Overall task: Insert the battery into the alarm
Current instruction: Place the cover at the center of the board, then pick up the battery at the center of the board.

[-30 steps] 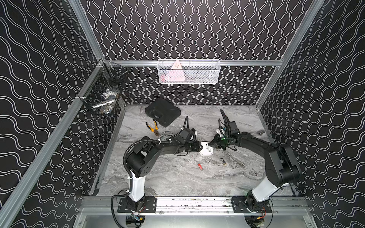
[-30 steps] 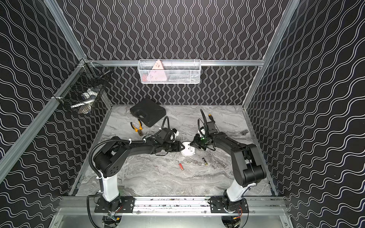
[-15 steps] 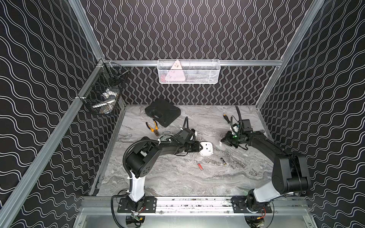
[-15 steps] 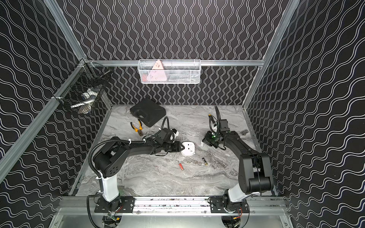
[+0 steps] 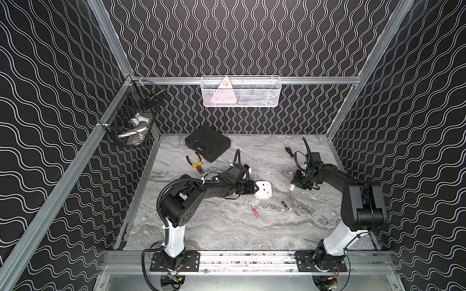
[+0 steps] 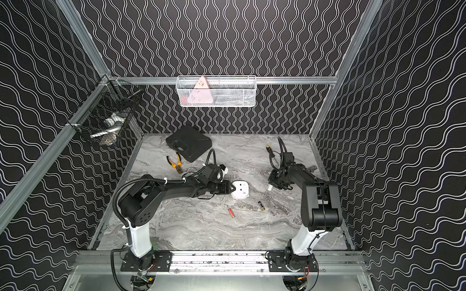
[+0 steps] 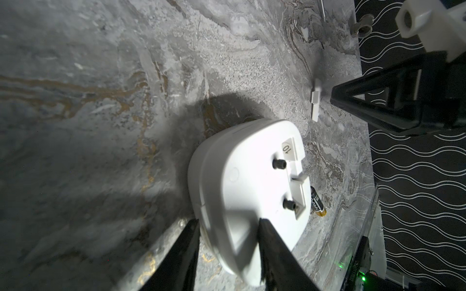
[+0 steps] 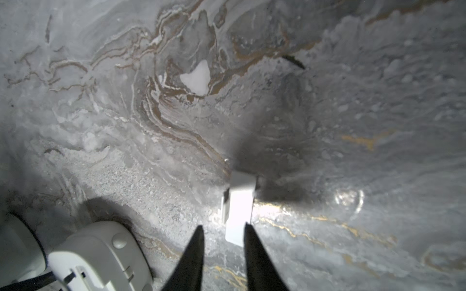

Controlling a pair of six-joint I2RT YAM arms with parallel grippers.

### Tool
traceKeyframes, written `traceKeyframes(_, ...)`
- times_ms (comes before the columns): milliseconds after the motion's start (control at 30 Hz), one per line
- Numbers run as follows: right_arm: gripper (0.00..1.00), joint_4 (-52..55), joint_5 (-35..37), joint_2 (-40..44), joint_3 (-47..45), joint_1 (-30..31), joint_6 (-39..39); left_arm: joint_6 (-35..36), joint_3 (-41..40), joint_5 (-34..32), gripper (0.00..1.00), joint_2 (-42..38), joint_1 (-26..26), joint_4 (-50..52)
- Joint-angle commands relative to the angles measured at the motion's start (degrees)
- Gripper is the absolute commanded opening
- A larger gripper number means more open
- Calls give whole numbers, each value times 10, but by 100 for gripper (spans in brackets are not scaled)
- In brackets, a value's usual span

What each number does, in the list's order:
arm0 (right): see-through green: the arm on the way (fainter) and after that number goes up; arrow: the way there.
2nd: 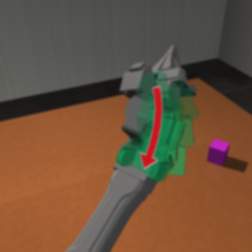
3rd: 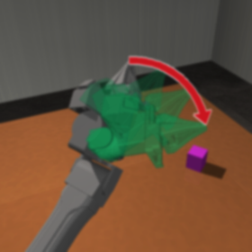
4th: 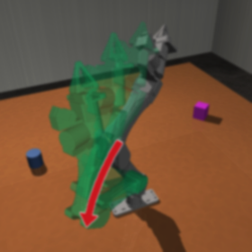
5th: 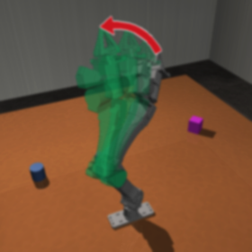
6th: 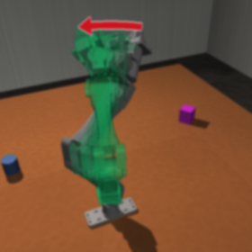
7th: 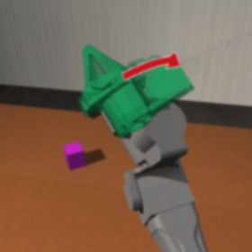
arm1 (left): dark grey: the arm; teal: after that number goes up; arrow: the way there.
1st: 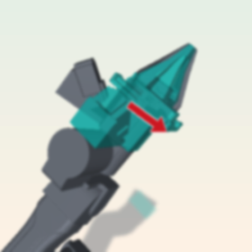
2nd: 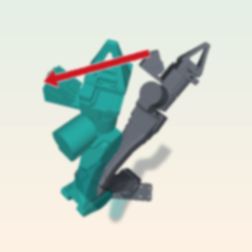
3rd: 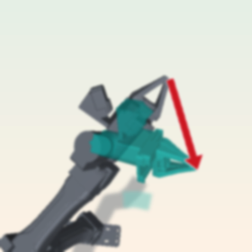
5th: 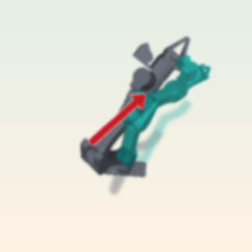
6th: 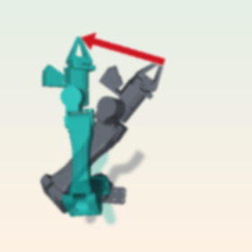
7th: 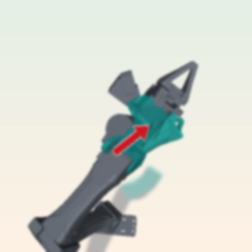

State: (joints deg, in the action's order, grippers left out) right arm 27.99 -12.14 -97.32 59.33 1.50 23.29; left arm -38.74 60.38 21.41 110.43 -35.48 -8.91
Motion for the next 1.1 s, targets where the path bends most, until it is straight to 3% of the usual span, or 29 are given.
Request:
traceKeyframes(0,40,20,9,37,-19,2,-7,16,-4,-13,43,-1,0,59)
traceKeyframes(167,40,42,13,112,-69,36,2,16,0,-14,44,-1,0,61)
traceKeyframes(333,41,80,70,141,-93,140,33,16,4,-15,46,-1,2,64)
traceKeyframes(433,41,89,94,140,-102,173,42,16,5,-18,46,-3,2,66)
traceKeyframes(633,42,98,105,108,-104,178,29,16,4,-16,46,-1,4,67)
traceKeyframes(1067,30,76,82,75,-116,184,24,17,4,-15,46,-3,5,67)
